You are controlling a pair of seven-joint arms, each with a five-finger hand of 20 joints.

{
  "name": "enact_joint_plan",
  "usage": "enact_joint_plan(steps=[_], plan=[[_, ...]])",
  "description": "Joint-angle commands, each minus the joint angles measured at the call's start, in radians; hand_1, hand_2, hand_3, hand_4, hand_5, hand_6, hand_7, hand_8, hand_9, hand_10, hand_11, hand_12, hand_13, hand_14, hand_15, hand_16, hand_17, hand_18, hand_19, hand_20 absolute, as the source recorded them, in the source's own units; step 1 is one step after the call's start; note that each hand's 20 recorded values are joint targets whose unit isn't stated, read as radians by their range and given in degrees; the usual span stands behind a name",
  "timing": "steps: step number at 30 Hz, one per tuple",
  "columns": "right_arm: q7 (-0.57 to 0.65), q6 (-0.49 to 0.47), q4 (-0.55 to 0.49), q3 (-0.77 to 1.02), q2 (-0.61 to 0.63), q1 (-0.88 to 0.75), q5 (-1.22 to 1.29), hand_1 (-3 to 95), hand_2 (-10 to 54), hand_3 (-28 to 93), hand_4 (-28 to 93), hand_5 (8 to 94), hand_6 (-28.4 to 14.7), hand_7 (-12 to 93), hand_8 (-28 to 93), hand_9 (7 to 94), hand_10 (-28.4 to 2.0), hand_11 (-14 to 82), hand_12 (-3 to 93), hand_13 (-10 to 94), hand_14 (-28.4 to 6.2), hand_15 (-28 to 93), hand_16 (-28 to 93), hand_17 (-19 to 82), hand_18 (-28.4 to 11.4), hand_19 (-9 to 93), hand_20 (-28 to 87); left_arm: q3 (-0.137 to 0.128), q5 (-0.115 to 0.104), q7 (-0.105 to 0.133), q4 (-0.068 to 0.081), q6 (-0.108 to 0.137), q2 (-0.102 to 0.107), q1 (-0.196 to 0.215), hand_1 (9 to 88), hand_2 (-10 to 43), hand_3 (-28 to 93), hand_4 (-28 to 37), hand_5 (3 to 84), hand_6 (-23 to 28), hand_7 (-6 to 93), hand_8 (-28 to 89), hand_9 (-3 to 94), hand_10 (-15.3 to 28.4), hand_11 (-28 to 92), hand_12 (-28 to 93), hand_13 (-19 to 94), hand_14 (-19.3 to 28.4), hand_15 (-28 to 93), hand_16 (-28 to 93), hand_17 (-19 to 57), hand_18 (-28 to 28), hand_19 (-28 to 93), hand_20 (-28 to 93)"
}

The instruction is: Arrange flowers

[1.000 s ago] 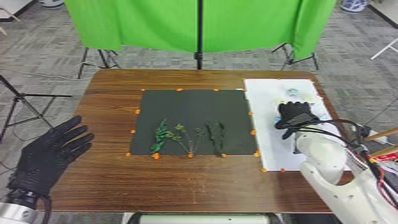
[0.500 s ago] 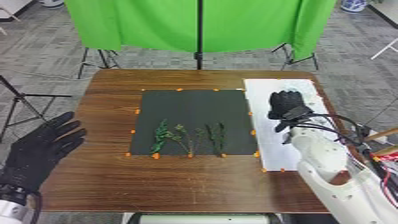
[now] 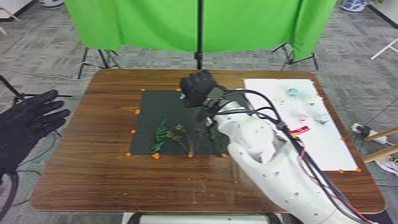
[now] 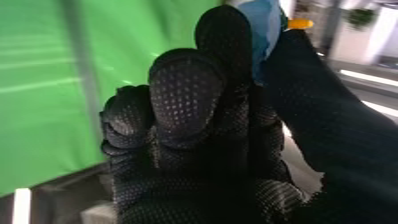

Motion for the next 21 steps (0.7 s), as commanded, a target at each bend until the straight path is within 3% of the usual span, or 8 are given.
enact_joint_plan(steps=[1, 2, 7, 12, 16, 21], plan=[[-0.028, -0.015, 0.055, -0.142, -0.155, -0.010, -0.079, 47.1, -9.5, 86, -28, 72.5, -0.1, 51, -14, 90.5, -2.3, 22.0, 45.6, 83, -0.8, 60, 29, 37, -18.5, 88, 44, 0.052, -0.013, 0.004, 0.013, 0.031, 0.028, -0.022, 25.3, 0.3, 72, -23.3, 35.8, 2.4, 21.2, -10, 28.3, 12.1, 25, 14, 23, 14.7, 34, -1, -10.9, 21.0, 44, 6], [-0.040, -0.009, 0.082, -0.142, -0.171, -0.009, -0.095, 47.1, -9.5, 85, -28, 72.3, -0.1, 52, -14, 90.5, -2.3, 21.9, 45.5, 83, -0.8, 60, 29, 37, -18.5, 88, 44, 0.066, -0.011, -0.003, 0.023, 0.035, 0.036, -0.042, 25.3, 0.2, 72, -23.3, 35.8, 2.4, 21.2, -10, 28.3, 12.1, 25, 14, 23, 14.7, 34, -1, -10.9, 21.1, 44, 6], [-0.005, 0.026, 0.137, -0.195, -0.187, 0.001, -0.121, 47.2, -9.5, 85, -28, 72.0, 0.1, 52, -14, 90.2, -2.3, 21.8, 45.5, 82, -0.8, 61, 29, 37, -18.3, 88, 44, 0.092, -0.009, -0.028, 0.035, 0.021, 0.040, -0.074, 25.2, 0.2, 72, -23.3, 35.8, 2.4, 21.2, -10, 28.3, 12.2, 25, 14, 23, 14.7, 34, -1, -10.9, 21.1, 44, 6], [0.051, 0.097, 0.191, -0.221, -0.206, 0.008, -0.170, 47.2, -9.5, 85, -28, 71.9, 0.1, 52, -15, 90.1, -2.3, 21.5, 45.8, 82, -0.9, 61, 29, 37, -18.3, 88, 44, 0.125, -0.011, -0.059, 0.055, 0.002, 0.057, -0.120, 25.3, 0.2, 72, -23.3, 35.8, 2.4, 21.2, -10, 28.3, 12.2, 25, 14, 23, 14.7, 34, -1, -10.9, 21.1, 44, 6], [0.055, 0.111, 0.203, -0.220, -0.207, 0.010, -0.203, 47.5, -9.5, 84, -28, 71.5, 0.4, 52, -15, 89.7, -2.2, 21.1, 46.1, 82, -0.8, 61, 29, 36, -18.2, 88, 44, 0.128, -0.007, -0.062, 0.054, -0.003, 0.053, -0.121, 25.2, 0.1, 72, -23.3, 35.9, 2.5, 21.1, -10, 28.2, 12.2, 25, 14, 23, 14.7, 34, -1, -10.9, 21.1, 44, 6], [0.039, 0.043, 0.192, -0.208, -0.199, 0.012, -0.227, 47.6, -9.5, 82, -28, 69.5, 0.6, 52, -14, 87.4, -2.2, 19.9, 47.2, 79, -0.9, 62, 30, 35, -17.9, 87, 44, 0.122, -0.006, -0.054, 0.049, -0.001, 0.047, -0.104, 25.2, 0.1, 72, -23.4, 35.9, 2.5, 21.0, -10, 28.2, 12.2, 25, 14, 23, 14.7, 34, -1, -10.9, 21.1, 44, 6]])
